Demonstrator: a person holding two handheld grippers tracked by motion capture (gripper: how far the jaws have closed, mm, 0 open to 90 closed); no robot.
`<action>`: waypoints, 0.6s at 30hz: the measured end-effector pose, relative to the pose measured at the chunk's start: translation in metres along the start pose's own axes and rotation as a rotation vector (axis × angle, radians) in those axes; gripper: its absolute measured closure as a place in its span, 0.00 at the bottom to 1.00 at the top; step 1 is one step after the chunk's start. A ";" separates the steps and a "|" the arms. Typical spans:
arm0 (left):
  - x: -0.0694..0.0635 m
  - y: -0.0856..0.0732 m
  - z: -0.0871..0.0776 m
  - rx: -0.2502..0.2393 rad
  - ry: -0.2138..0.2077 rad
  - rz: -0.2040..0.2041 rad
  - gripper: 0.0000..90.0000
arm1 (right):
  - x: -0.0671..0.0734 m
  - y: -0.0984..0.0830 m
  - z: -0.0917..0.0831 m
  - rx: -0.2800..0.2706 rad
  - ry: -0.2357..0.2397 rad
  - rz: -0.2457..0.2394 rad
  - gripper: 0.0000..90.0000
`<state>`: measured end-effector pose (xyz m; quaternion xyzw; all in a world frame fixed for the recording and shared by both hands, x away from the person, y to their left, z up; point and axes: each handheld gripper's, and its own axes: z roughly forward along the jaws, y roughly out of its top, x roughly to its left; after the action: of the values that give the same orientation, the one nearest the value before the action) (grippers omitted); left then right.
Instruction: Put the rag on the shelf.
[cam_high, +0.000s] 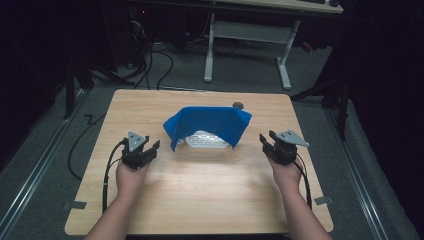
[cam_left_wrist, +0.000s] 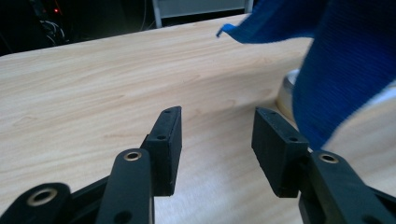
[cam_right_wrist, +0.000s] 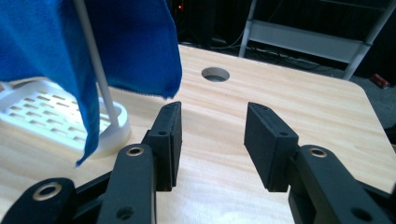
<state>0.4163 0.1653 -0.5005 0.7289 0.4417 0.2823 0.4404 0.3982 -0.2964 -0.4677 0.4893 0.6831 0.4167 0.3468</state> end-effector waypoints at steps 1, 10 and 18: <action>-0.002 -0.001 -0.002 0.004 0.000 0.010 0.59 | 0.000 -0.001 -0.003 0.011 -0.002 -0.002 0.63; -0.015 -0.024 -0.033 0.019 -0.022 0.022 0.58 | 0.002 -0.031 -0.038 0.003 -0.004 0.003 0.62; -0.018 -0.045 -0.068 0.057 -0.051 0.028 0.56 | 0.007 -0.050 -0.067 -0.003 0.005 0.011 0.60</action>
<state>0.3362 0.1855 -0.5102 0.7542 0.4278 0.2573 0.4265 0.3177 -0.3137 -0.4859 0.4914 0.6807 0.4208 0.3436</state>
